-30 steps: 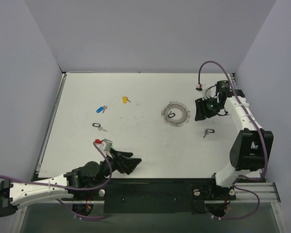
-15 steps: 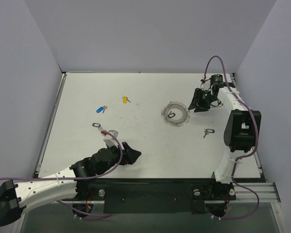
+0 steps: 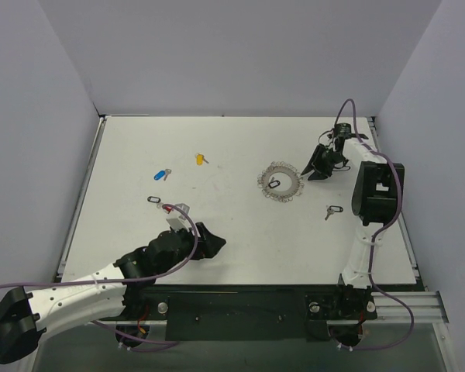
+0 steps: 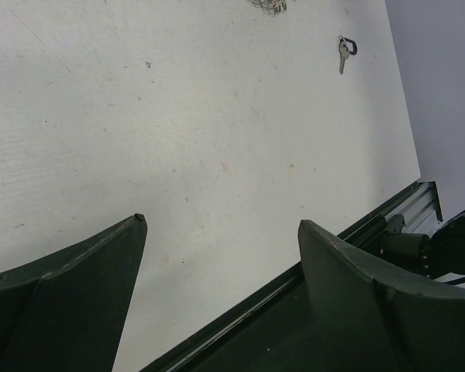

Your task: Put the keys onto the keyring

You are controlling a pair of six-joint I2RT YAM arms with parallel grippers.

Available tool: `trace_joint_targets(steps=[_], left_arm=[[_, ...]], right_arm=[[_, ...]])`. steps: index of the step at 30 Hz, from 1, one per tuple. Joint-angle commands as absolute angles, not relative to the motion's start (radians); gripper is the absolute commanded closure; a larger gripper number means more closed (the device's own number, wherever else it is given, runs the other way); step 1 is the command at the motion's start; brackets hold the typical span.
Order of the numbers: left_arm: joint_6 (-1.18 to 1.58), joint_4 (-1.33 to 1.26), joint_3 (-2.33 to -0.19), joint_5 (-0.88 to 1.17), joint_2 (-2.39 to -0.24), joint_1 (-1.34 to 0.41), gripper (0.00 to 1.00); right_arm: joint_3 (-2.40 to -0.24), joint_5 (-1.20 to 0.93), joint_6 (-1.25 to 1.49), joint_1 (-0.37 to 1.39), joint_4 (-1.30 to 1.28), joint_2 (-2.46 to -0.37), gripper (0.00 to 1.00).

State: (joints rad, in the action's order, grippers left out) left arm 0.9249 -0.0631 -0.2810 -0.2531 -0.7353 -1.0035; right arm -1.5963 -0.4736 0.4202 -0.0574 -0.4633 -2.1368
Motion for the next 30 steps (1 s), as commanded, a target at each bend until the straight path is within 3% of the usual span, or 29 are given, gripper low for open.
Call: trace_joint_targets(steps=[1,21,30], left_arm=[[0.931,-0.1,-0.311,-0.229,-0.744,-0.985,0.11],[0.942,-0.118,-0.304,-0.199,-0.762,-0.966,0.11],[0.943,-0.117,-0.304,-0.192,-0.761,-0.965,0.11]], right_arm=[[-1.64,-0.462,0.486,-0.044,-0.471,-2.172,0.71],[-1.52,-0.54,0.603,-0.09,-0.348,-2.14,0.76],[-1.563,-0.538,0.465,-0.089,-0.379,-2.063,0.7]])
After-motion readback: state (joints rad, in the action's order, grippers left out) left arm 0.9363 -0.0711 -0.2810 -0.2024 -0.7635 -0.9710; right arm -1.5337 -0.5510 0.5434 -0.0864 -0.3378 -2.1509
